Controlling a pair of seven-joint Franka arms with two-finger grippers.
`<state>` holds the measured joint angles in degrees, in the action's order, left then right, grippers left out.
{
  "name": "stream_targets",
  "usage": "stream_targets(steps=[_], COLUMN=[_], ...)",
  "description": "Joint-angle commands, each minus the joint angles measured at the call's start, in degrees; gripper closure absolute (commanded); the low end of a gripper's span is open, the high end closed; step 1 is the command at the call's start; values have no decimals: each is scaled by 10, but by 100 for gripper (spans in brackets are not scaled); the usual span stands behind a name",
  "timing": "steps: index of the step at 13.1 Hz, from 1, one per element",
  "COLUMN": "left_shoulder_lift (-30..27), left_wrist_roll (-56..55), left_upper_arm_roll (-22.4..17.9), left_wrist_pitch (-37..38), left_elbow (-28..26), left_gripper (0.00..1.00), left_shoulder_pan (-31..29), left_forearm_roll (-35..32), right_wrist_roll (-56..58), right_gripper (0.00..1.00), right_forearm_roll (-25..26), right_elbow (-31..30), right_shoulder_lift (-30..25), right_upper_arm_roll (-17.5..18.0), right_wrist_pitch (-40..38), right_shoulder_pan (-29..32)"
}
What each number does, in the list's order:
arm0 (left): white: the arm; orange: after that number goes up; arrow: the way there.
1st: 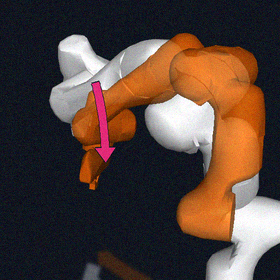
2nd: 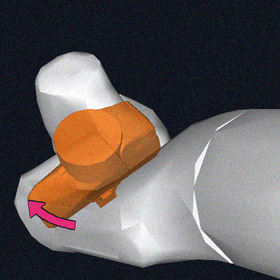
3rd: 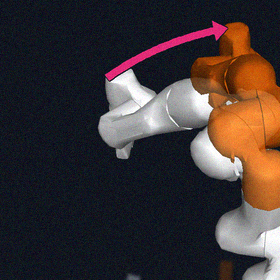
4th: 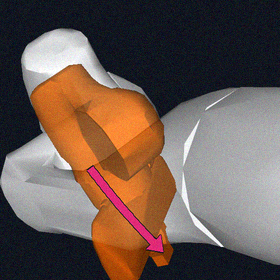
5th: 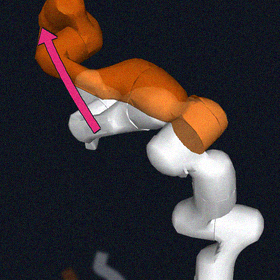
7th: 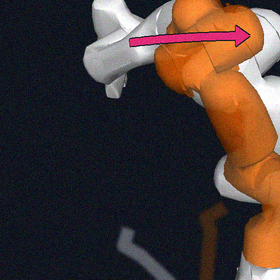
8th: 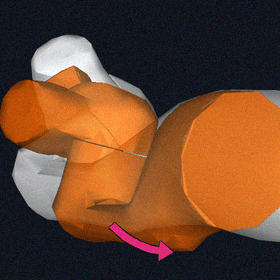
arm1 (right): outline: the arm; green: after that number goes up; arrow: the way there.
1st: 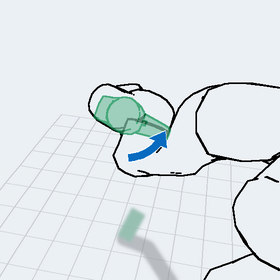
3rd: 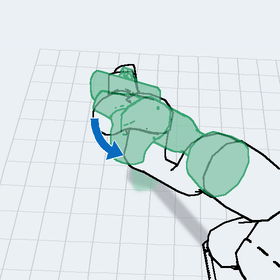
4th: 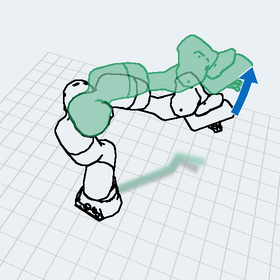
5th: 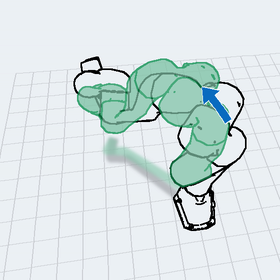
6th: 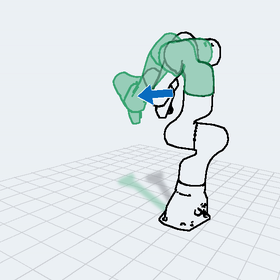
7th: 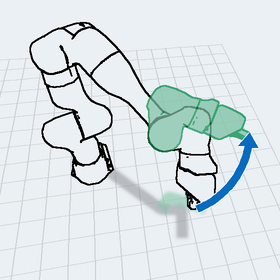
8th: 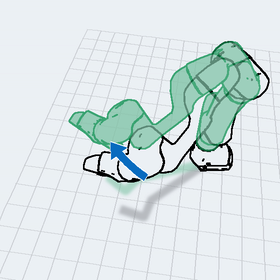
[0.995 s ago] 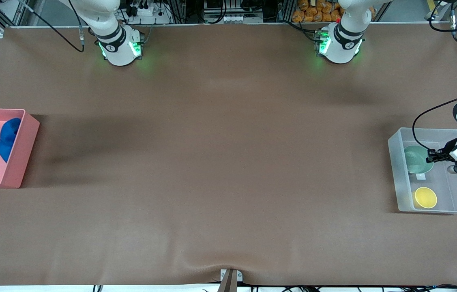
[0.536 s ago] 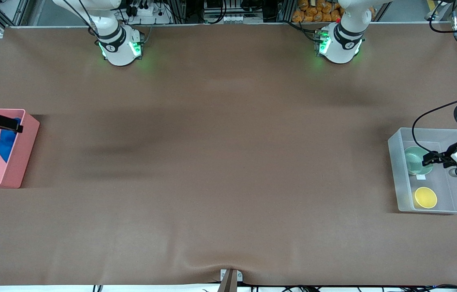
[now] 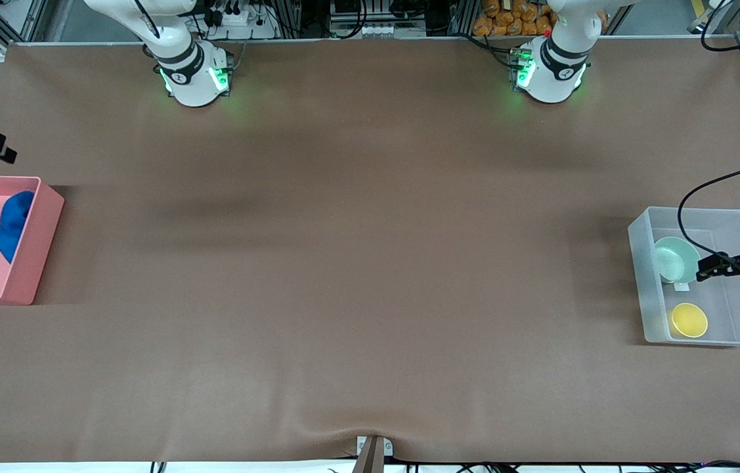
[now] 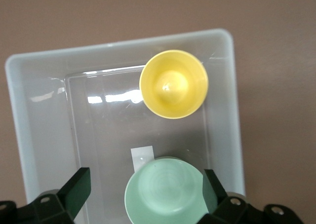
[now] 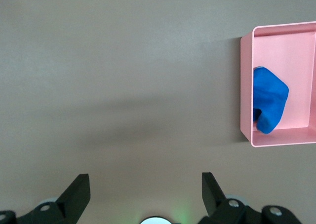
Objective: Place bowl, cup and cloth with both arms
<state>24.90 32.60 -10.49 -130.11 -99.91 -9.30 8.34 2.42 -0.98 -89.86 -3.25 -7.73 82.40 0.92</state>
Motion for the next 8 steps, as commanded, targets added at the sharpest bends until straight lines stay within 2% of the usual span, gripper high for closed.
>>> stream_targets(steps=[1, 2, 3, 8], left_shoulder_lift=[-34, -46, -58, -115], left_wrist_roll=[-76, -116, -161, -331], left_upper_arm_roll=[-6, -5, -3, -1], left_wrist_pitch=[53, 69, 88, 182], left_elbow=[6, 6, 6, 7], left_gripper=[0, 0, 0, 0], left_shoulder_pan=[20, 34, 49, 119], left_forearm_roll=[-38, -62, -85, -91], right_wrist_roll=[-15, -15, -32, -45], right_gripper=[0, 0, 0, 0], right_forearm_roll=[-1, 0, 0, 6], right_elbow=[-15, -15, -15, -10], right_shoulder_lift=[-10, -10, -10, -11], right_upper_arm_roll=[47, 67, 68, 67], right_wrist_pitch=[-2, -4, -7, 6], right_shoulder_pan=[43, 56, 56, 52])
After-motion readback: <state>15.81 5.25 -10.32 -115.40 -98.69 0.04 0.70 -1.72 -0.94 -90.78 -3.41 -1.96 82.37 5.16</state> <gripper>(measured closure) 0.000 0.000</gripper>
